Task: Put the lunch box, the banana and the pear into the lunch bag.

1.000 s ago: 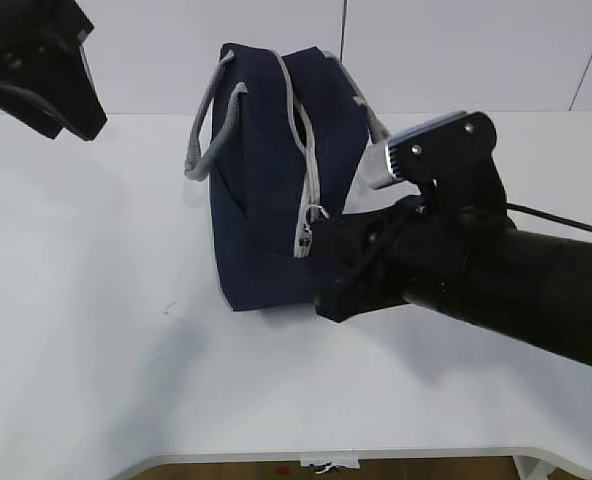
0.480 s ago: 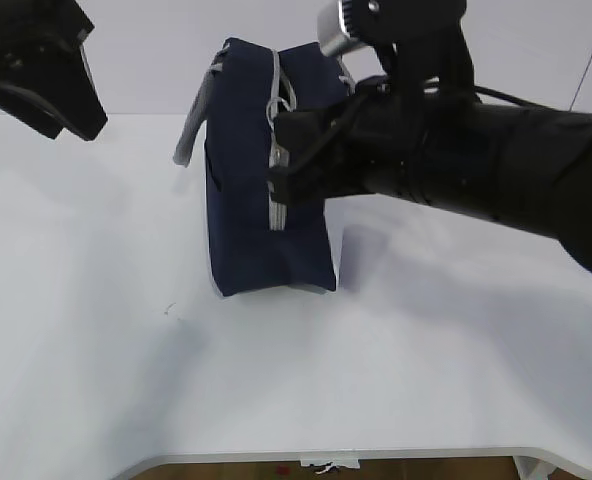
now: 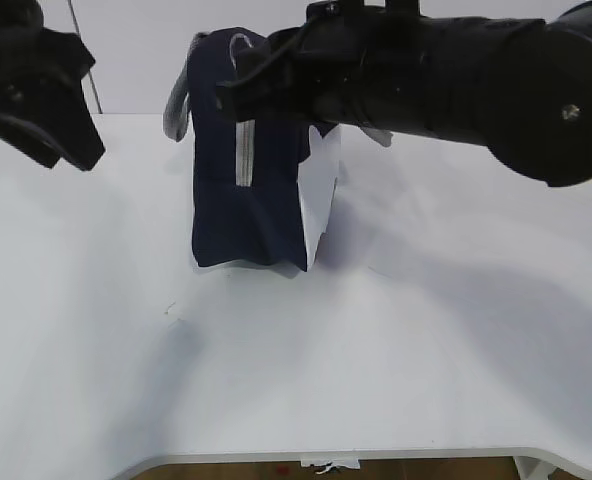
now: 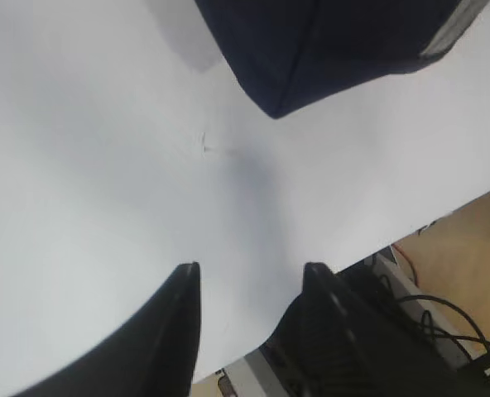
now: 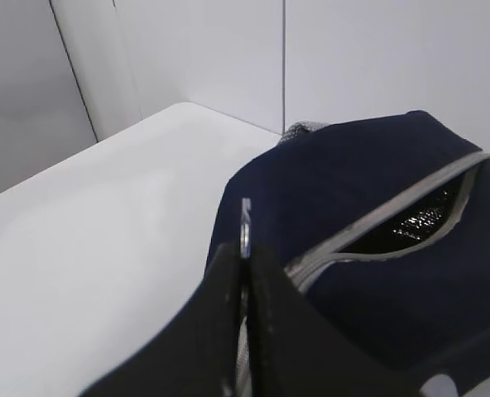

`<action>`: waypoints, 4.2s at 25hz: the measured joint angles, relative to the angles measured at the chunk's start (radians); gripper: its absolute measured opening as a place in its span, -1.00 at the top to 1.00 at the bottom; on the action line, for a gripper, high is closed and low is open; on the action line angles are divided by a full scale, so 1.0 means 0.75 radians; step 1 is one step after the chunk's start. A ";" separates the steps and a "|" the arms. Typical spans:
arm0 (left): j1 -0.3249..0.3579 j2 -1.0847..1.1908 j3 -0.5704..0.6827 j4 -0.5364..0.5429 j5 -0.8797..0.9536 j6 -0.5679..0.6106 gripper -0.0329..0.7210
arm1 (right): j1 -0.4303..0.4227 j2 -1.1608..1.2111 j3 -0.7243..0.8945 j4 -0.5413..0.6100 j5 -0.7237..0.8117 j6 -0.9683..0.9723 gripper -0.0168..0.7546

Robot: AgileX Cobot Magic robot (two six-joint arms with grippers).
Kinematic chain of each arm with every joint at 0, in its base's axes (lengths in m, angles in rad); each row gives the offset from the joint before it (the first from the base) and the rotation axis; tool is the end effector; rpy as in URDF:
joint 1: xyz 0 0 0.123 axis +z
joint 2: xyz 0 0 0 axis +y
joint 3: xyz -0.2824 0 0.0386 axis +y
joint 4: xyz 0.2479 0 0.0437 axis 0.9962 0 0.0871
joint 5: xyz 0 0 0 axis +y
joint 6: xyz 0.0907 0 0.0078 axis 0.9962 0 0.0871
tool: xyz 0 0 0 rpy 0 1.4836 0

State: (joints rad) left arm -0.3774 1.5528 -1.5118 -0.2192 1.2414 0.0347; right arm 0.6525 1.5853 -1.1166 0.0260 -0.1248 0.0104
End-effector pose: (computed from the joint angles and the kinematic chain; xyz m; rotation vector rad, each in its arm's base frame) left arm 0.2870 -0.1339 0.3569 0.5264 2.7333 -0.3943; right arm 0.2955 0.2254 0.3086 -0.5602 1.7678 0.4801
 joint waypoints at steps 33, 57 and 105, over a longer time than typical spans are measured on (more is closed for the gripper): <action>-0.016 0.198 0.246 -0.582 -0.767 0.705 -0.23 | 0.000 0.011 -0.047 0.335 0.049 0.000 0.95; -0.020 0.137 0.246 -0.288 -0.460 0.733 0.91 | -0.137 0.014 -0.133 0.337 0.183 -0.014 0.95; 0.013 0.055 0.049 -0.140 -0.155 0.634 -0.15 | -0.436 0.385 -0.505 0.822 0.693 -0.226 0.95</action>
State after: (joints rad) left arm -0.3673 1.5939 -1.4749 -0.3244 1.1254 0.5102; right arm 0.3257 1.8744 -1.4952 0.6424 0.3953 -0.1590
